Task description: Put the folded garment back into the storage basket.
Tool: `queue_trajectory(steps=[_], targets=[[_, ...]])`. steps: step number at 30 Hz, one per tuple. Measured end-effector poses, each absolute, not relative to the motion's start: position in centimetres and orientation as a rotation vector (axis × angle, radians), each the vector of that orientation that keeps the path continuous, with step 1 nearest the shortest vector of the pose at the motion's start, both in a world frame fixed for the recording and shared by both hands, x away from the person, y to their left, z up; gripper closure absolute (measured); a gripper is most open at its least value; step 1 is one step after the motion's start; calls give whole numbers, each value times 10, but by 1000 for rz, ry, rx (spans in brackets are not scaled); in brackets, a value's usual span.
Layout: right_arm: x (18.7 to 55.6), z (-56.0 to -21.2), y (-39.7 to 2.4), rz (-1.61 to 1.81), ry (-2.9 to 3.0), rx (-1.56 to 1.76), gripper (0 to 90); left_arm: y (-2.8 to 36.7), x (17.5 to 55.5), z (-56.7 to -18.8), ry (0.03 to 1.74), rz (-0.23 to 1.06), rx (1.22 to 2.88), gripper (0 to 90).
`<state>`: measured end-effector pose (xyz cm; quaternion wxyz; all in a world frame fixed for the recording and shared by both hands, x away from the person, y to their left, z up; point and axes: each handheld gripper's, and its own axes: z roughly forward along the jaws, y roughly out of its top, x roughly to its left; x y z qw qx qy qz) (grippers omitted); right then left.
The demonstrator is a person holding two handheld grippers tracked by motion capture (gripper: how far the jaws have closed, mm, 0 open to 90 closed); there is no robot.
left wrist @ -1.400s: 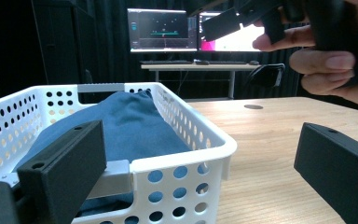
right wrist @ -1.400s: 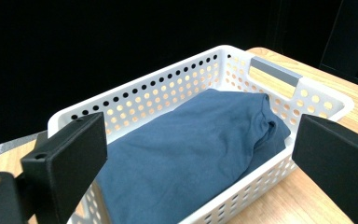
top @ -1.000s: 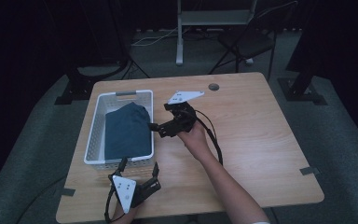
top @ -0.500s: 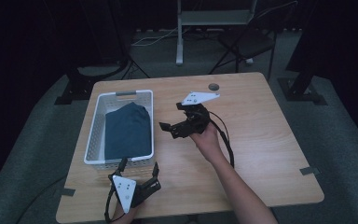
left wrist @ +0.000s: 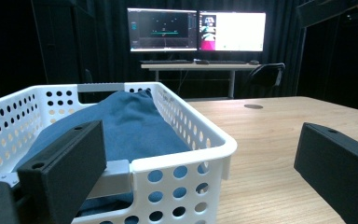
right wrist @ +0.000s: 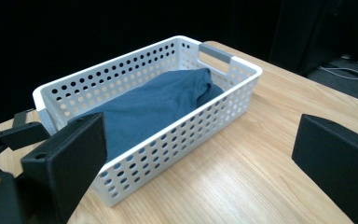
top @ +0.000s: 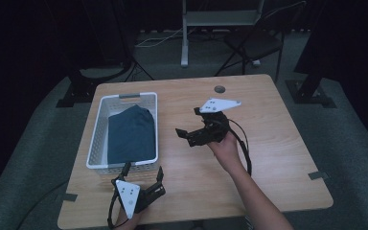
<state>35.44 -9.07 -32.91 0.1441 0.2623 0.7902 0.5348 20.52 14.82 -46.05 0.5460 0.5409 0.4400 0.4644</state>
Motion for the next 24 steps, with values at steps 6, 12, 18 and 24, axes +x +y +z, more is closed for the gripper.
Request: queue_trajectory(steps=[6, 12, 18, 24], targets=[[349, -329, -106, 1531, 2260, 795, 32, 148, 205, -460, 1043, 1101, 1283, 35], [344, -331, -121, 1525, 2246, 825, 32, 148, 205, -460, 1043, 1101, 1281, 35], [335, -332, -135, 1494, 2246, 857, 32, 148, 205, -461, 1043, 1101, 1282, 35], [324, -332, -150, 1501, 2232, 882, 32, 148, 205, -460, 1043, 1102, 1282, 35]])
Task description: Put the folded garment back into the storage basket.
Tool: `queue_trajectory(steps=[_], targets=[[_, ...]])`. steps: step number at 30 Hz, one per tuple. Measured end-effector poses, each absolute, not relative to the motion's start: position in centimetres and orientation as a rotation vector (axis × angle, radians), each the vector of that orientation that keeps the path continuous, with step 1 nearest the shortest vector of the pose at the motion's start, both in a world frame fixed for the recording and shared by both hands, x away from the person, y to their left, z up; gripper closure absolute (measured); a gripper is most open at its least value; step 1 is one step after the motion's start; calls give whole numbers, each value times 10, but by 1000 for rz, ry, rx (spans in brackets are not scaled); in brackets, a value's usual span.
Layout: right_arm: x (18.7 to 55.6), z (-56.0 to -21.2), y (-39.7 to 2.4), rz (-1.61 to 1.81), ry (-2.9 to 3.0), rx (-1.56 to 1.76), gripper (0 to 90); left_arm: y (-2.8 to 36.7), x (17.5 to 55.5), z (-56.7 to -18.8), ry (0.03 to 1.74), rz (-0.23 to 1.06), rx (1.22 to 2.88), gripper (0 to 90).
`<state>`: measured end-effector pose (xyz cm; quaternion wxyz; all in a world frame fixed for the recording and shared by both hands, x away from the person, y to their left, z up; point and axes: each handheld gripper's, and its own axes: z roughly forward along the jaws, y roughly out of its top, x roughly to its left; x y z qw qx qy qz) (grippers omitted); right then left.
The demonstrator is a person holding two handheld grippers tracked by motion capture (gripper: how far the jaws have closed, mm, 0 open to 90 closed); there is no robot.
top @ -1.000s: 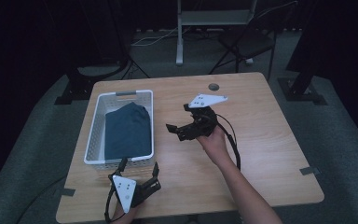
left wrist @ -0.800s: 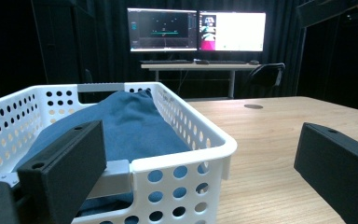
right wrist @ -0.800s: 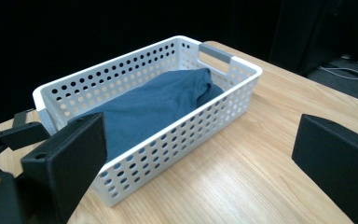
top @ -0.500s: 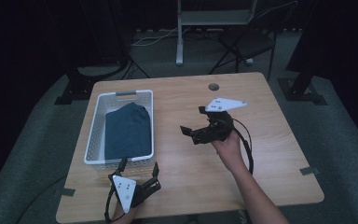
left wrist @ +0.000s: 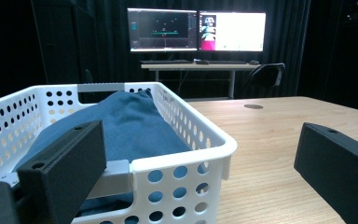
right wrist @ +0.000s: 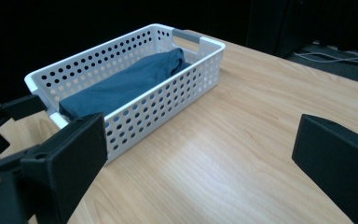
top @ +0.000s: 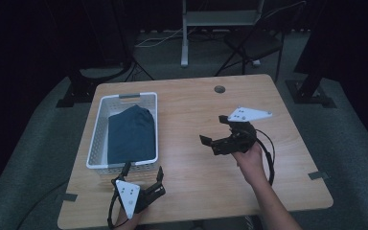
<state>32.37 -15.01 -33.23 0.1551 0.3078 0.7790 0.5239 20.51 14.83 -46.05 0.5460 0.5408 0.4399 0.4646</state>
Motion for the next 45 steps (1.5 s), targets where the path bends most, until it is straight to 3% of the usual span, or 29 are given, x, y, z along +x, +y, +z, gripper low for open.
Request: queue_trajectory(steps=[24, 45], targets=[[292, -350, -218, 1434, 2094, 1054, 32, 148, 205, -460, 1043, 1102, 1284, 35], [273, -395, -253, 1456, 2028, 1162, 32, 148, 205, -461, 1044, 1101, 1282, 35]])
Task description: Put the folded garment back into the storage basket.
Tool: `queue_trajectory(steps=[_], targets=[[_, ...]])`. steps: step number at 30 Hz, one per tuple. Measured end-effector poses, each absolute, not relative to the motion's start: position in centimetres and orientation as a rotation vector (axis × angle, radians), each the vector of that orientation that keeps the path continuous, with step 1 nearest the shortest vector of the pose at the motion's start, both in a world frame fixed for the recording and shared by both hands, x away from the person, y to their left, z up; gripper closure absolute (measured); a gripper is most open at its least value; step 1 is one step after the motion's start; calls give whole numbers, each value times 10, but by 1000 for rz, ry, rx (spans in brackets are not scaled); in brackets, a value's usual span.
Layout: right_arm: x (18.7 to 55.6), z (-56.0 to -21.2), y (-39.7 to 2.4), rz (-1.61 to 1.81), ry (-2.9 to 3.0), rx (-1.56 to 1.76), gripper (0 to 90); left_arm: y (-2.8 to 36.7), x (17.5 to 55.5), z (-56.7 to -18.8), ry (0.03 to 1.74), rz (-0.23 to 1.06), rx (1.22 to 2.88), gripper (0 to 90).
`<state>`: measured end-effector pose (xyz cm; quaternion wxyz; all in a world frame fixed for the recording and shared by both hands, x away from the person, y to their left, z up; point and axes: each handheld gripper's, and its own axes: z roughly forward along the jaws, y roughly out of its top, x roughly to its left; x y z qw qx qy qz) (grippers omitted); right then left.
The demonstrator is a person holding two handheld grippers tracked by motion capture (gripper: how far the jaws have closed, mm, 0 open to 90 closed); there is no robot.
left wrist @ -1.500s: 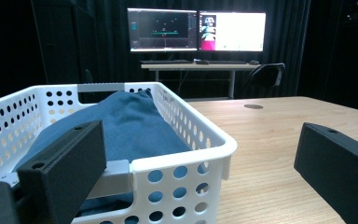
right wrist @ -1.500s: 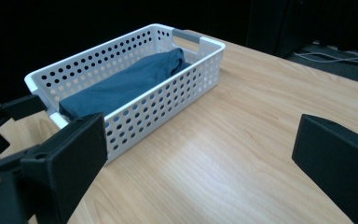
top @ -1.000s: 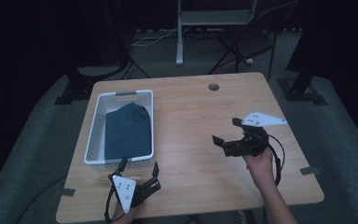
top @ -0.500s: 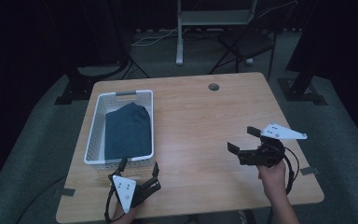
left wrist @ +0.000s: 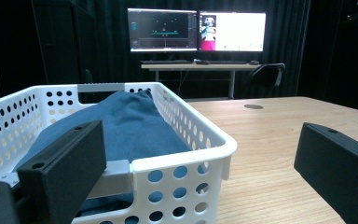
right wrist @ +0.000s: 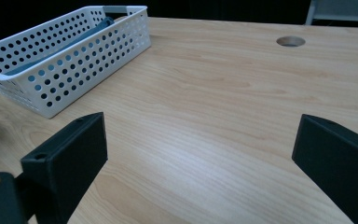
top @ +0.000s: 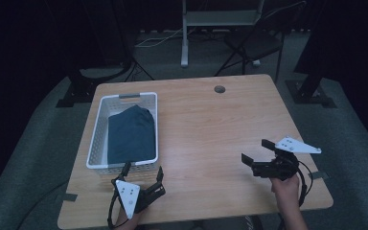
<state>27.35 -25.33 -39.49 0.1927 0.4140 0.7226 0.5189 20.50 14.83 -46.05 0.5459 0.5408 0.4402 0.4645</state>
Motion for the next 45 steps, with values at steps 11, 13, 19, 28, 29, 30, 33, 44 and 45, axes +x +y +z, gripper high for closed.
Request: queue_trajectory(steps=[11, 13, 19, 28, 29, 30, 33, 44, 45], targets=[[266, -419, -267, 1462, 1985, 1238, 32, 148, 205, -461, 1043, 1102, 1281, 35], [265, -424, -268, 1443, 1980, 1248, 32, 148, 205, -461, 1043, 1102, 1281, 35], [263, -438, -272, 1430, 1972, 1272, 32, 148, 205, -461, 1043, 1102, 1280, 35], [260, -450, -270, 1373, 1921, 1253, 31, 148, 205, -461, 1043, 1102, 1280, 35], [261, -450, -268, 1366, 1920, 1249, 32, 148, 205, -461, 1043, 1102, 1279, 35], [262, -451, -267, 1349, 1913, 1254, 31, 148, 205, -461, 1043, 1103, 1279, 35], [264, -452, -262, 1277, 1896, 1272, 32, 148, 205, -461, 1043, 1103, 1279, 35], [267, -452, -251, 1134, 1922, 1260, 31, 148, 204, -461, 1041, 1103, 1274, 35], [267, -452, -251, 1125, 1920, 1260, 31, 148, 204, -461, 1041, 1103, 1274, 35]])
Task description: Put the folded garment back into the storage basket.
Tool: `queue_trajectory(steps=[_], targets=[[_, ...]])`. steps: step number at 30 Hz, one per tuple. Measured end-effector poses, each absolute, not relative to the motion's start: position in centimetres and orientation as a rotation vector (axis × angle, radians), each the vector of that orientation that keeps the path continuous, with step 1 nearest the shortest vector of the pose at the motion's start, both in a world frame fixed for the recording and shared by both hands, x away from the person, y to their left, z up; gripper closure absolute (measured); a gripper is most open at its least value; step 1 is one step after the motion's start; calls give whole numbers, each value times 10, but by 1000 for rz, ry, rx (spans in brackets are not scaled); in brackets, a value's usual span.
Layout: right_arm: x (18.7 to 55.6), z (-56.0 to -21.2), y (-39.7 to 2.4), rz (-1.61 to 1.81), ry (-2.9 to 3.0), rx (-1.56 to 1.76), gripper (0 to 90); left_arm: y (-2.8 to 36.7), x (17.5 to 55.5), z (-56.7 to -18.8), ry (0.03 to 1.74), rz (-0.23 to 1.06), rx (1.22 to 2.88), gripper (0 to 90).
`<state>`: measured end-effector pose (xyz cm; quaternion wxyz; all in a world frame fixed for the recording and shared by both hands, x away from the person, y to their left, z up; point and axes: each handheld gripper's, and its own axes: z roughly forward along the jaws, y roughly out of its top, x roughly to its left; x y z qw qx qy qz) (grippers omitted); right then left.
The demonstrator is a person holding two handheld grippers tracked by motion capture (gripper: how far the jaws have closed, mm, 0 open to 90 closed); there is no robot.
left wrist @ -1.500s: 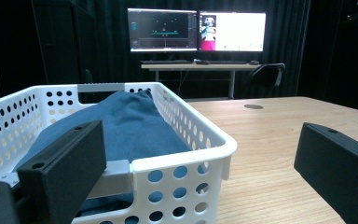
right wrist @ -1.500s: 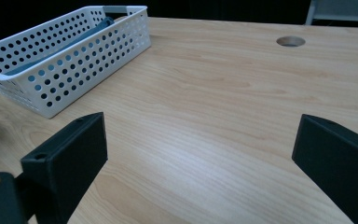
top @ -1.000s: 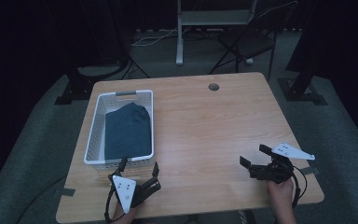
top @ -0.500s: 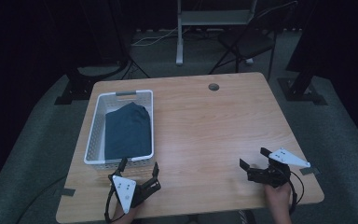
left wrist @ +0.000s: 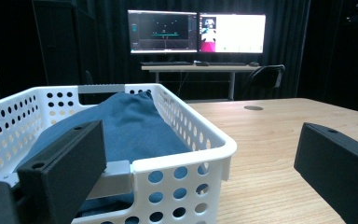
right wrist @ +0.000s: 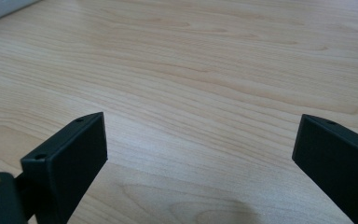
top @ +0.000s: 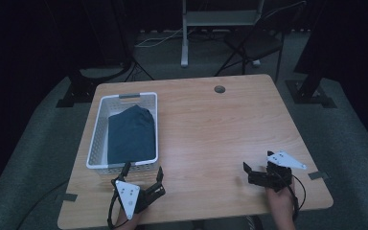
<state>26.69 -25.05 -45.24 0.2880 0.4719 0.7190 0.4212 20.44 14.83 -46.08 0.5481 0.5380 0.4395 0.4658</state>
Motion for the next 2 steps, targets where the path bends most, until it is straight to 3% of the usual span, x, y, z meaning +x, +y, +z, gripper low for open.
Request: queue_trajectory(steps=[2], targets=[[266, -452, -249, 1109, 1913, 1256, 31, 148, 204, -461, 1042, 1103, 1278, 35]])
